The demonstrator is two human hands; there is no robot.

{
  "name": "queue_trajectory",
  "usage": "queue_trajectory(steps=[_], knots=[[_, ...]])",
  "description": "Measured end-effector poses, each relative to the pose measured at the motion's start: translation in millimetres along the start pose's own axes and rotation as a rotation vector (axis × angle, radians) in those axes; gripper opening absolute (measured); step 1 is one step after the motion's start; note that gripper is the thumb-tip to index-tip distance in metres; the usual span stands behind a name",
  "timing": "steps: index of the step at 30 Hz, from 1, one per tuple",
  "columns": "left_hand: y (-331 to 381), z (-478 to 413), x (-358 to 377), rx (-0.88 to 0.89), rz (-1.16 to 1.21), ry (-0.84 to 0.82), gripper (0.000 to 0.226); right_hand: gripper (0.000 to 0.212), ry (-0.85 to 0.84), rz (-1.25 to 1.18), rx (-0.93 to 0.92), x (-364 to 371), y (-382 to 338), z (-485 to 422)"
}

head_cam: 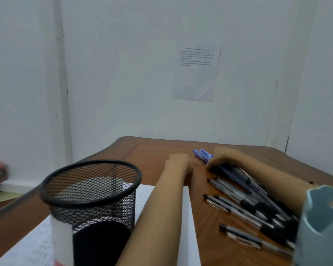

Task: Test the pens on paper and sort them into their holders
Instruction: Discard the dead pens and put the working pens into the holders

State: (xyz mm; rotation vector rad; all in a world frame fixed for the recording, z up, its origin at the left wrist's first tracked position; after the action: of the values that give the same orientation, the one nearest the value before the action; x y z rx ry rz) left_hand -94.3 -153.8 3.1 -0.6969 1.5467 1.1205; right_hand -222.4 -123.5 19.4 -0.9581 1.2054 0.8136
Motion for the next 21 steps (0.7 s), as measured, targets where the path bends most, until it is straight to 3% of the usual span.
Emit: queue_trajectory(steps=[6, 13, 21], knots=[[-3, 0, 20, 0.056, -0.102, -0.097, 0.068, 0.048, 0.087, -0.012, -0.003, -5, 1, -3], [-2, -2, 23, 0.059, -0.138, -0.112, 0.069, 0.026, 0.076, -0.115, -0.056, -8, 8, -7], [-3, 0, 26, 0.096, -0.145, -0.058, 0.067, 0.011, 0.034, -0.584, -0.117, -16, 21, -18]])
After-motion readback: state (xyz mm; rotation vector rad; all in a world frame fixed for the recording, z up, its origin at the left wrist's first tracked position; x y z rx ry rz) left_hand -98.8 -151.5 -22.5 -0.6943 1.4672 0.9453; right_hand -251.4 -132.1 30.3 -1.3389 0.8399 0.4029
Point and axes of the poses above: each hand's wrist, its own z-axis away from the middle knuckle, its own x-axis out of the palm, y = z × x, the point moved 10 cm from there along -z, towards the middle knuckle, and after that the axes turned 3 degrees about -y, right-handed, at the moved point
